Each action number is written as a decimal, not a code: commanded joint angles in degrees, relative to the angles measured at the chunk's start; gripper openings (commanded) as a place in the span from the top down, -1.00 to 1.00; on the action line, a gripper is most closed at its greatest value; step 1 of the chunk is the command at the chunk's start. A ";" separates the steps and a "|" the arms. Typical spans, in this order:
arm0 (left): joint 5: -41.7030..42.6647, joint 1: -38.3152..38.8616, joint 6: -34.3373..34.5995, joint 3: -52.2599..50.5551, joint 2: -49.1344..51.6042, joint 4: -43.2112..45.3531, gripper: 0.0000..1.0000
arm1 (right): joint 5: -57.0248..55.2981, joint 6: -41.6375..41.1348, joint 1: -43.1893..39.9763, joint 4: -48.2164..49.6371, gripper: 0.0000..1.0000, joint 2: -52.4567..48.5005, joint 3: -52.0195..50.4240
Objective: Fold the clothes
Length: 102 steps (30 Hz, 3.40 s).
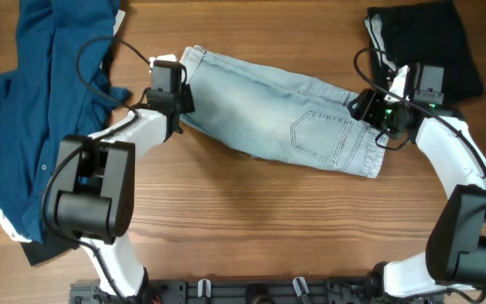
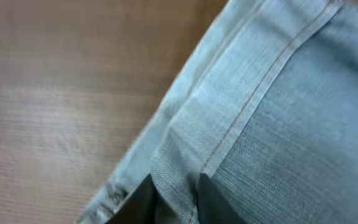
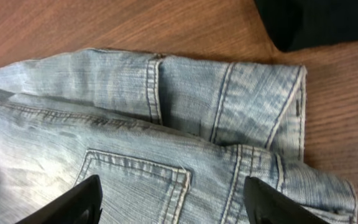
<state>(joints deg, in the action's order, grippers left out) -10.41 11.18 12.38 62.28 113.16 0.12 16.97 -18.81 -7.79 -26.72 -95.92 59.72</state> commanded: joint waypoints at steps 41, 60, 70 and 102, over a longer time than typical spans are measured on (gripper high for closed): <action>5.07 -2.45 9.25 6.64 -7.82 -42.27 -0.12 | -6.25 5.31 1.66 -4.31 -0.75 -7.65 0.68; 0.92 -4.96 7.54 10.14 -4.55 -43.50 0.27 | 0.92 5.07 5.35 0.39 -0.55 -13.62 -0.50; -1.22 -5.60 7.56 15.80 -3.52 -47.45 0.21 | -3.50 6.25 8.57 5.49 -0.02 -15.32 -0.48; 21.40 -7.93 12.09 11.43 8.85 -46.21 0.92 | 1.66 13.31 1.84 -28.04 0.92 -12.11 31.52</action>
<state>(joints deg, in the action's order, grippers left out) -2.76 2.94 23.29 77.10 116.25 -45.87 18.17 -10.96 -3.42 -52.56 -110.69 86.17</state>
